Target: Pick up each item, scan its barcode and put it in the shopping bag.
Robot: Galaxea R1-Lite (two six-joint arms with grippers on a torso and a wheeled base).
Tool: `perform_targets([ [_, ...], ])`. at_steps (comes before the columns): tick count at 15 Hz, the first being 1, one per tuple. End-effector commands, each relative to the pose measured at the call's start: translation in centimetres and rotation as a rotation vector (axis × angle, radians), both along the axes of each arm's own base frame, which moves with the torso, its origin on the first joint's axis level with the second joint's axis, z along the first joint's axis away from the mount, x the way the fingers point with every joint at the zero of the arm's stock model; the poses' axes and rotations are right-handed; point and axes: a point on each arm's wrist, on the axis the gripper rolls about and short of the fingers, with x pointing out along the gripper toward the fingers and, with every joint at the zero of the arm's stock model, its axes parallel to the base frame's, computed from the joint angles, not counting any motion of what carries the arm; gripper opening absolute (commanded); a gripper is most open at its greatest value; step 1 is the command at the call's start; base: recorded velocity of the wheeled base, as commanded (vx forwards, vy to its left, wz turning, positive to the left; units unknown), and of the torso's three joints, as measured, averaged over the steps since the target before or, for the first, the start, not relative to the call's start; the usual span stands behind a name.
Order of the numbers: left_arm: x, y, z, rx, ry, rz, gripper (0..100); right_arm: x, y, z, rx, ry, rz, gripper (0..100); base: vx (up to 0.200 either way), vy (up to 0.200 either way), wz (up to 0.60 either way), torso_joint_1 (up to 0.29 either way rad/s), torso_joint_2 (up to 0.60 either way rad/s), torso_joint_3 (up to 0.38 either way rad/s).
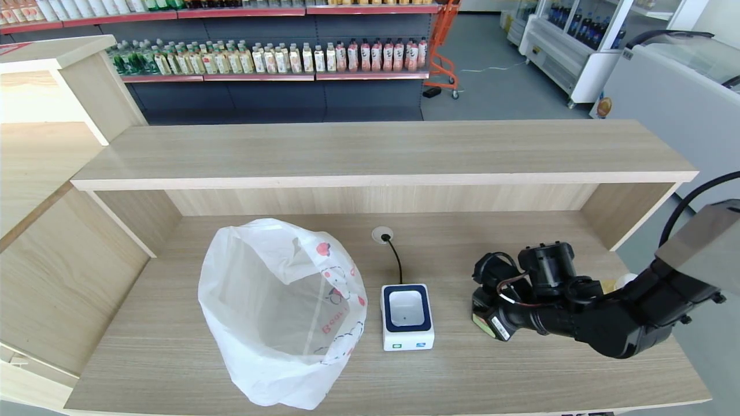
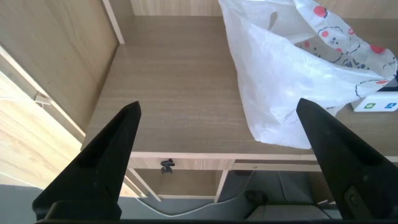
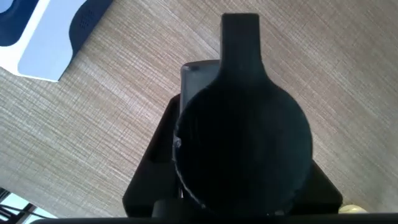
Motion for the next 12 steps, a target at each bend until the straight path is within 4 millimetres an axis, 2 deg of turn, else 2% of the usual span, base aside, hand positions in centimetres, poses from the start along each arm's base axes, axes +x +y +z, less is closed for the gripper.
perform_targets([
  [1, 0.0, 0.0, 0.0, 0.001, -0.001, 0.001, 100, -0.2, 0.4, 0.2, 0.006, -0.003, 0.008, 0, 0.0, 0.0, 0.0, 0.0, 0.0, 0.0],
  [4, 0.0, 0.0, 0.0, -0.001, -0.001, 0.001, 100, -0.6, 0.4, 1.7, 0.053, -0.046, -0.013, 0, 0.0, 0.0, 0.0, 0.0, 0.0, 0.0],
  [5, 0.0, 0.0, 0.0, -0.001, -0.001, 0.001, 100, -1.0, -0.2, 4.6, 0.124, -0.137, -0.069, 0, 0.0, 0.0, 0.0, 0.0, 0.0, 0.0],
  [7, 0.0, 0.0, 0.0, -0.001, -0.001, 0.001, 100, -2.9, -2.6, 9.0, 0.229, -0.246, -0.217, 0, 0.0, 0.0, 0.0, 0.0, 0.0, 0.0],
  [8, 0.0, 0.0, 0.0, -0.001, -0.001, 0.001, 100, -5.0, -4.1, 10.4, 0.218, -0.309, -0.276, 0, 0.0, 0.0, 0.0, 0.0, 0.0, 0.0],
  [10, 0.0, 0.0, 0.0, -0.001, -0.001, 0.001, 100, -10.7, -5.8, 10.1, 0.051, -0.372, -0.254, 0, 0.0, 0.0, 0.0, 0.0, 0.0, 0.0],
  [12, 0.0, 0.0, 0.0, 0.001, -0.001, 0.001, 100, -12.2, -5.6, 11.9, -0.095, -0.464, -0.142, 0, 0.0, 0.0, 0.0, 0.0, 0.0, 0.0],
])
